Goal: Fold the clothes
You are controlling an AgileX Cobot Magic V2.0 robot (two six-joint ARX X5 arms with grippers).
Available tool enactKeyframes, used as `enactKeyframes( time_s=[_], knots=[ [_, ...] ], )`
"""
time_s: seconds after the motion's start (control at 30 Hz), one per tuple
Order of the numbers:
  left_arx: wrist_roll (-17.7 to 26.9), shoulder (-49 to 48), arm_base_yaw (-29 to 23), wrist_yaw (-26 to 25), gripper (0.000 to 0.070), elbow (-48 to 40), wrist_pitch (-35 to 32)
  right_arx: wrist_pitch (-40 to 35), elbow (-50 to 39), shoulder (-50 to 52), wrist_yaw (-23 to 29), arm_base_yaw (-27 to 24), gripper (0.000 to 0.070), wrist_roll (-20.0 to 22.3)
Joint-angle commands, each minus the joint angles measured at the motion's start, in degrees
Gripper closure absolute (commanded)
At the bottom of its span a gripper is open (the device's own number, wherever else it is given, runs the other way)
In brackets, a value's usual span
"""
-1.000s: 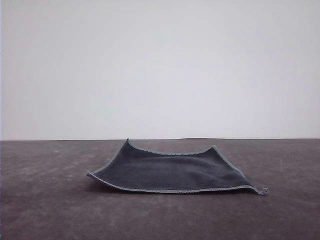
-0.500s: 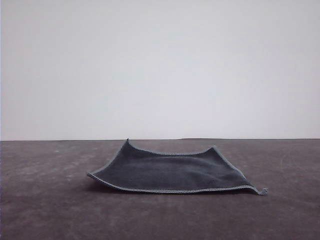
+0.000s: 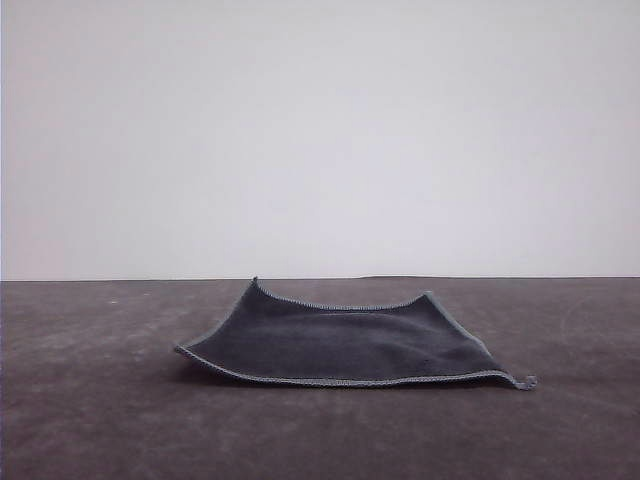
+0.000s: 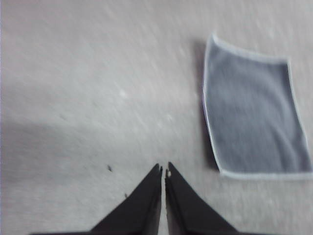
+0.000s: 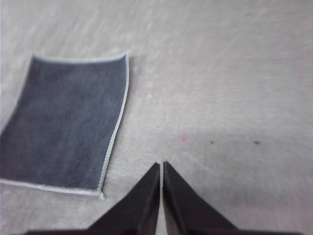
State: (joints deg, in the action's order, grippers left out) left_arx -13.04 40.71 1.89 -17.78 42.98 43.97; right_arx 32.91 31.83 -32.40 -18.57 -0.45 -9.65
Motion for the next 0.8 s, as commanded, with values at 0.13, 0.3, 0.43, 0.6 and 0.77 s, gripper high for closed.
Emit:
enactKeyframes(
  time_s=[0.13,0.3,0.43,0.6,0.77],
  knots=[
    [2.5,5.3,3.9,-0.4,0.0697,1.6,-4.2,-7.6,1.0,-7.5,-2.6,1.8,0.0693,1.8],
    [2.5,9.7,7.2,-0.4,0.0697,1.7,-9.1,-11.8,1.1,-12.5,-2.7,5.7,0.0693,1.8],
    [3.5,11.8,8.4,-0.4,0.0696,1.9,-9.9,-12.6,1.3,-15.1,-2.7,9.0,0.0693,1.8],
    [3.8,12.2,9.3,-0.4,0.0694,2.0,-10.0,-12.9,1.3,-16.0,-2.6,12.2,0.0693,3.1],
    [5.1,12.1,9.5,-0.4,0.0494,2.0,-10.2,-13.4,1.3,-16.0,-2.6,12.8,0.062,3.2]
  ],
)
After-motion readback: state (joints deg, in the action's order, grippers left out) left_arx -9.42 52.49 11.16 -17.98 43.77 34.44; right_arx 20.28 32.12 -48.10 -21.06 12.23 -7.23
